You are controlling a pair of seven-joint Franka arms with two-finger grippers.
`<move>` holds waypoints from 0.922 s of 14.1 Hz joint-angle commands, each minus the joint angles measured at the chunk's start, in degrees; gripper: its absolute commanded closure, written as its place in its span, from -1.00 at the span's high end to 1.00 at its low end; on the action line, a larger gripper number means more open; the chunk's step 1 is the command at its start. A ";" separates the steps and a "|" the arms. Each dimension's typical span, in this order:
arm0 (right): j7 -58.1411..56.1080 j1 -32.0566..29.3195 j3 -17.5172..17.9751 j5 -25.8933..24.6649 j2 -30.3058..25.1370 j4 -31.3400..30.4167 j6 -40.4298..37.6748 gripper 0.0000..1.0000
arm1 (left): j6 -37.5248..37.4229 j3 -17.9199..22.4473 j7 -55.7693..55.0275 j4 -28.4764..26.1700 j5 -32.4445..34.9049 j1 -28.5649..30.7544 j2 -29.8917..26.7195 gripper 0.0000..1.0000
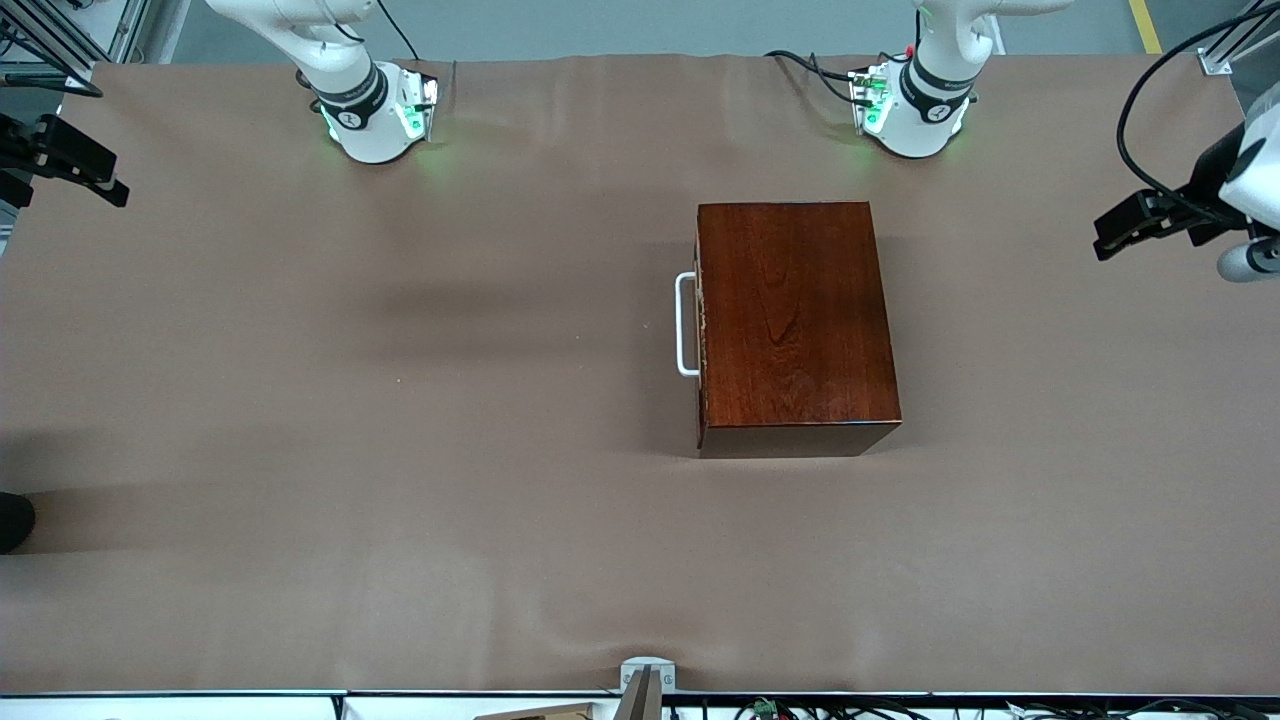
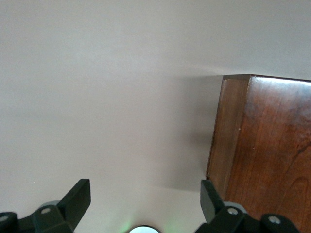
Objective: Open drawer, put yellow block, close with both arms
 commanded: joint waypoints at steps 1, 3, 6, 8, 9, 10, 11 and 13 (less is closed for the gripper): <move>-1.10 -1.64 0.87 -0.18 0.25 0.70 -0.62 1.00 | 0.59 -4.14 3.52 -2.23 -0.78 4.07 -2.62 1.00; -1.19 -1.99 0.87 -0.18 0.25 0.70 -0.88 1.00 | 0.68 -4.42 4.32 -1.97 -0.87 4.26 -2.89 1.00; -1.10 -1.99 0.87 -0.18 0.25 0.70 -0.88 1.00 | 0.68 -4.24 6.78 -1.62 -1.49 4.43 -3.15 1.00; -1.10 -1.82 0.87 -0.18 0.25 0.70 -0.79 1.00 | 0.68 -4.24 7.14 -1.35 -2.80 4.43 -3.15 1.00; -1.10 -1.90 0.87 -0.18 0.33 0.70 -0.71 1.00 | 0.68 -4.24 7.14 -1.27 -3.33 4.43 -3.15 1.00; -1.10 -1.99 0.87 -0.18 0.34 0.70 -0.79 1.00 | 0.68 -4.24 7.14 -0.92 -3.59 4.43 -3.07 1.00; -1.10 -2.08 0.87 -0.18 0.42 0.70 -0.88 1.00 | 0.68 -4.07 7.22 -0.48 -3.77 4.43 -2.98 1.00; -1.10 -2.08 0.87 -0.18 0.42 0.70 -0.88 1.00 | 0.68 -3.98 7.22 0.66 -3.77 4.34 -2.54 1.00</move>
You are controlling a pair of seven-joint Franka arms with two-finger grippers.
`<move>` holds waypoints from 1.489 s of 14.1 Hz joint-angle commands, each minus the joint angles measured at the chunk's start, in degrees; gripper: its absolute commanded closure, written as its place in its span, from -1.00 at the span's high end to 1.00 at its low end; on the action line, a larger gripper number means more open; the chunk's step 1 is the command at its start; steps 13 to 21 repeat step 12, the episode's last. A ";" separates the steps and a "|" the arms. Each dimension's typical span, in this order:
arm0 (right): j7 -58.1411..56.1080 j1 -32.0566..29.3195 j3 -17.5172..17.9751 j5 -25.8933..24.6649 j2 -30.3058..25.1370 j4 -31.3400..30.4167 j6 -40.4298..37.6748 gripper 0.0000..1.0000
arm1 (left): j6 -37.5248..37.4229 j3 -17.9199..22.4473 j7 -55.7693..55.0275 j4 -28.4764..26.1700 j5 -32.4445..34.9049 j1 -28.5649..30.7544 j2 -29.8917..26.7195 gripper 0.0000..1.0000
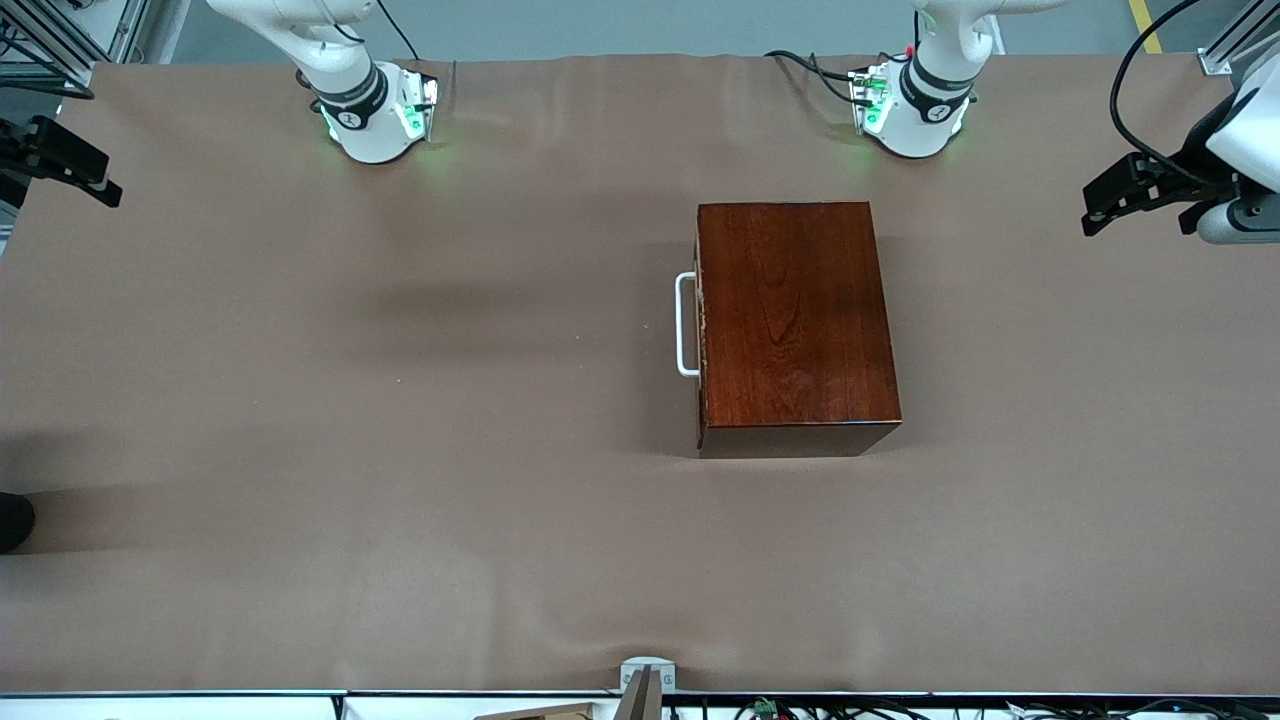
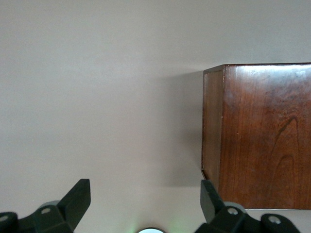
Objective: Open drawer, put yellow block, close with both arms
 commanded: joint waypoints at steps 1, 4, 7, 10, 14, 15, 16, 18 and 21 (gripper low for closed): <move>-0.99 -1.49 0.87 -0.18 0.27 0.70 -0.59 1.00 | 0.22 -0.29 1.34 1.18 -1.26 1.05 -0.56 1.00; -0.99 -1.49 0.87 -0.18 0.27 0.61 -0.68 1.00 | 0.13 -0.20 1.25 1.45 -1.35 1.14 -0.38 1.00; -0.99 -1.49 0.87 -0.18 0.27 0.61 -0.68 1.00 | 0.13 -0.20 1.25 1.45 -1.44 1.05 -0.38 1.00; -0.99 -1.57 0.87 -0.18 0.27 0.61 -0.77 1.00 | 0.05 -0.20 1.25 1.28 -1.79 1.05 -0.30 1.00; -0.99 -1.57 0.87 -0.18 0.27 0.61 -0.77 1.00 | 0.05 -0.20 1.08 1.19 -1.70 1.05 -0.03 1.00; -0.99 -1.57 0.87 -0.18 0.27 0.61 -0.77 1.00 | 0.05 -0.20 1.08 1.19 -1.70 1.05 -0.03 1.00; -0.99 -1.57 0.87 -0.18 0.27 0.61 -0.77 1.00 | 0.05 -0.20 1.08 1.19 -1.70 1.05 -0.03 1.00; -0.99 -1.57 0.87 -0.18 0.27 0.61 -0.77 1.00 | 0.05 -0.20 1.08 1.19 -1.70 1.05 -0.03 1.00; -0.99 -1.57 0.87 -0.18 0.27 0.61 -0.77 1.00 | 0.05 -0.20 1.08 1.19 -1.70 1.05 -0.03 1.00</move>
